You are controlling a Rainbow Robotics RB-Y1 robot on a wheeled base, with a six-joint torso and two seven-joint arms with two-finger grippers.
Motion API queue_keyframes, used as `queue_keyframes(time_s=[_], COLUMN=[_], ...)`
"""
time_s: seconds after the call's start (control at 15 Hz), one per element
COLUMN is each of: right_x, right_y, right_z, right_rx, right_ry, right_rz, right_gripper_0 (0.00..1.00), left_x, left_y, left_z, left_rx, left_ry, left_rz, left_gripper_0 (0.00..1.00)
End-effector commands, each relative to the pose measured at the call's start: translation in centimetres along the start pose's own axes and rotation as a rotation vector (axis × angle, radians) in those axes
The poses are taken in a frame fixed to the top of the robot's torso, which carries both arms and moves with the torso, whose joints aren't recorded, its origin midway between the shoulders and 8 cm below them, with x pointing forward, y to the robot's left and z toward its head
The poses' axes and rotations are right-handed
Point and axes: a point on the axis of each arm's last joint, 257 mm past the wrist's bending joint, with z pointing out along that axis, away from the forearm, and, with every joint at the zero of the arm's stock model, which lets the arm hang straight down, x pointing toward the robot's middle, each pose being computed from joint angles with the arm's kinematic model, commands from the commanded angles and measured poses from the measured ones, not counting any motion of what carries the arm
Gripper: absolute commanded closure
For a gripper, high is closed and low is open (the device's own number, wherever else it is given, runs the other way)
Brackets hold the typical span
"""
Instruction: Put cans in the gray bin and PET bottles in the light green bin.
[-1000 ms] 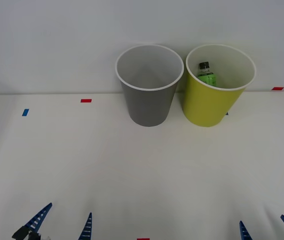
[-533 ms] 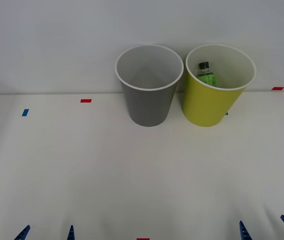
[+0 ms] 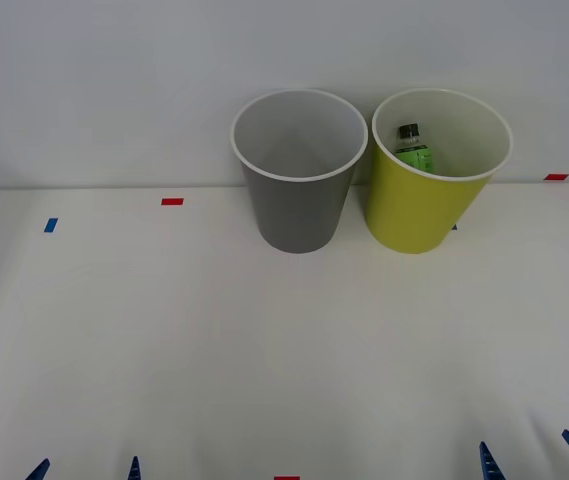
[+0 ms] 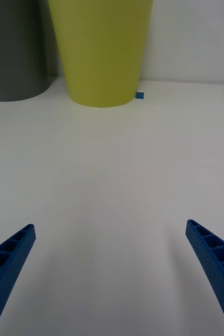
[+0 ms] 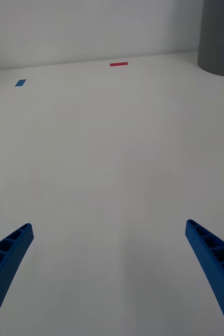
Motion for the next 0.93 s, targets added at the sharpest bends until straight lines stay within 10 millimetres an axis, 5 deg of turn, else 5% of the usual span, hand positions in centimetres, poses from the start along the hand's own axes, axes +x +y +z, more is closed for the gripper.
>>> queue_keyframes(time_s=[0.07, 0.93], right_x=[0.00, 0.00], right_y=[0.00, 0.00], right_z=[0.00, 0.00], right_rx=[0.000, 0.000], right_ry=[0.000, 0.000], right_rz=[0.000, 0.000], right_gripper_0=[0.00, 0.00], left_x=[0.01, 0.01], left_y=[0.03, 0.03], left_z=[0.01, 0.01], left_rx=[-0.001, -0.001], left_ry=[0.000, 0.000], left_rz=[0.001, 0.001], left_gripper_0=[0.00, 0.00])
